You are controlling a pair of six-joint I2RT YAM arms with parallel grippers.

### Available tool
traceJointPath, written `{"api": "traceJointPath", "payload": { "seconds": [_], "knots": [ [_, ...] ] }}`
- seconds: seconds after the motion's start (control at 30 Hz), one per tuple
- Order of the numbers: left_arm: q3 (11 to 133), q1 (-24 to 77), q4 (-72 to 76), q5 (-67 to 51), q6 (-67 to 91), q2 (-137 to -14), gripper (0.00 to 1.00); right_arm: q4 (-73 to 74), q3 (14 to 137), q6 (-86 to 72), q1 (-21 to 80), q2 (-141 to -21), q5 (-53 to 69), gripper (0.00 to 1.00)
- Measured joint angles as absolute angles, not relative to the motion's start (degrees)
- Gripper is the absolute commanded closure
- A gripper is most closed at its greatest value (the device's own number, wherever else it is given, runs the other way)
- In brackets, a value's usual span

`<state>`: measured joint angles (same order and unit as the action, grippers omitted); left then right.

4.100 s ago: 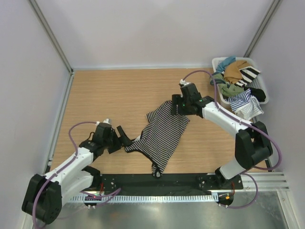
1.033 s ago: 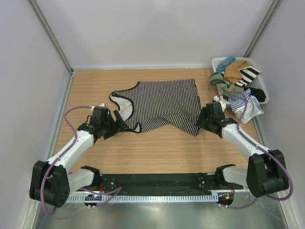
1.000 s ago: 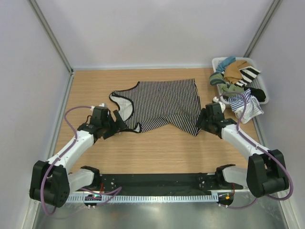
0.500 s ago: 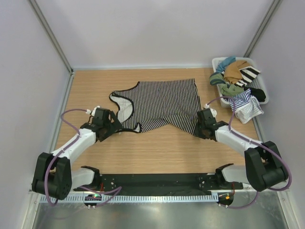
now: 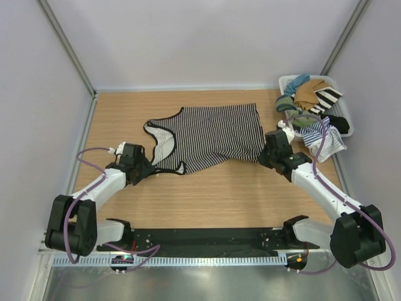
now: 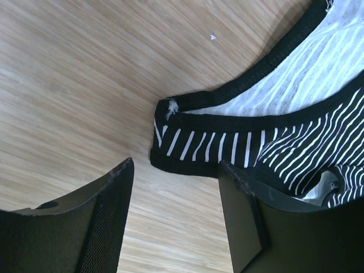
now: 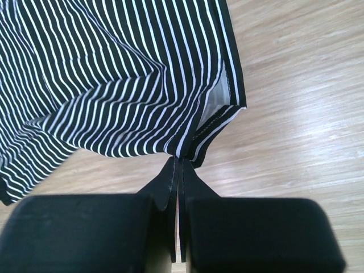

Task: Fold and stack the tank tops
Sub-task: Flatten the tank top out

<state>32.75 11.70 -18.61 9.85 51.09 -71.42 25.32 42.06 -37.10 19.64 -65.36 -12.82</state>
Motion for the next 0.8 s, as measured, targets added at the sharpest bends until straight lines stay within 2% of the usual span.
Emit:
{"api": "traceJointPath", "payload": {
  "seconds": [0.1,0.2,0.3,0.33,0.4,0.43,0.6,0.8],
  "knots": [
    [32.8,11.7,-17.1,9.9,51.1,-72.9,0.36,24.9,43.2,-37.8,18.6,-66.0,-12.9,0.99],
    [33.3,11.7,-15.5,10.0,51.0,-74.8,0.39,24.8,44.1,-38.5,17.3,-67.6,-12.8,0.99],
    [34.0,11.7,-13.3,9.8,51.0,-76.7,0.57,24.4,45.7,-39.2,15.8,-69.9,-12.7,0.99],
    [34.2,11.7,-12.8,9.8,51.0,-77.4,0.69,24.1,46.3,-39.4,15.3,-70.7,-12.5,0.99],
    [34.5,11.6,-12.0,9.8,51.2,-78.6,0.84,23.7,48.0,-39.5,13.8,-72.3,-12.1,0.99],
    [34.7,11.5,-11.9,9.8,51.1,-79.0,0.98,23.4,49.2,-39.5,12.7,-73.5,-11.8,0.99],
    [35.4,9.6,-12.9,10.0,50.8,-79.5,1.00,21.9,55.2,-39.5,7.7,-79.5,-9.7,0.99],
    [37.3,6.5,-14.6,10.0,50.6,-79.5,1.00,19.8,62.6,-39.6,6.2,-90.2,-5.6,0.99]
  ]
}}
